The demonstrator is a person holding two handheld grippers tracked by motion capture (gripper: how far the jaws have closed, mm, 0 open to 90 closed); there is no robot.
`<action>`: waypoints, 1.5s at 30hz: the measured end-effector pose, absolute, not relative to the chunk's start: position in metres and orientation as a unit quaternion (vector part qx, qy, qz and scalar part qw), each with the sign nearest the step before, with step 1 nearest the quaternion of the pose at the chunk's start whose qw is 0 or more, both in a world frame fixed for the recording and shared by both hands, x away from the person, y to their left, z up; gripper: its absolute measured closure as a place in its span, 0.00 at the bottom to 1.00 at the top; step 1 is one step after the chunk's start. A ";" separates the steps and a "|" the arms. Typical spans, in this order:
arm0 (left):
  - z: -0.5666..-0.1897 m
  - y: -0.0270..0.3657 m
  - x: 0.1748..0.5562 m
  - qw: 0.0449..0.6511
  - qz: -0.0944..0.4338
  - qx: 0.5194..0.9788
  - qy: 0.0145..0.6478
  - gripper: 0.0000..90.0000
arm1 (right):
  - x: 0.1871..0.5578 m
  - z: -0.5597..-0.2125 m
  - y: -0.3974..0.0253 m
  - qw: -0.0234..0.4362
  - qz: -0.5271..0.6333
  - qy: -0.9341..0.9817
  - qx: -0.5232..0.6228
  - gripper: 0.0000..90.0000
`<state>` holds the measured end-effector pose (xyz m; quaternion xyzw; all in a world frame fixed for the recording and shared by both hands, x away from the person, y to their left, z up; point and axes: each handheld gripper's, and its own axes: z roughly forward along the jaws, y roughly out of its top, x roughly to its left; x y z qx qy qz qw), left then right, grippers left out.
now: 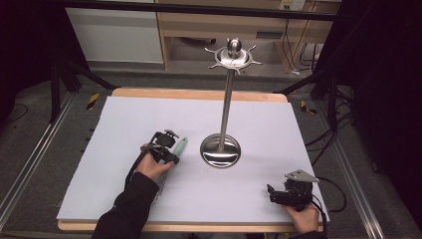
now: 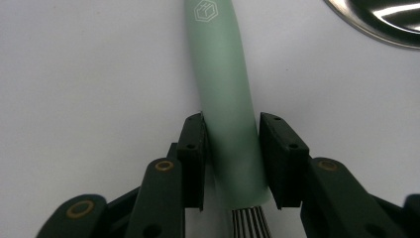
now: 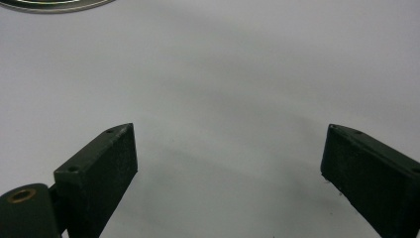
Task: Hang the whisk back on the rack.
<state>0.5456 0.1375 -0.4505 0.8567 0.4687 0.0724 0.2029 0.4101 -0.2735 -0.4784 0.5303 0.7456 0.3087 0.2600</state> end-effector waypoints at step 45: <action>-0.399 0.184 0.496 0.355 0.106 0.808 0.458 0.77 | 0.410 -0.479 -0.276 0.258 0.306 0.744 0.535 0.09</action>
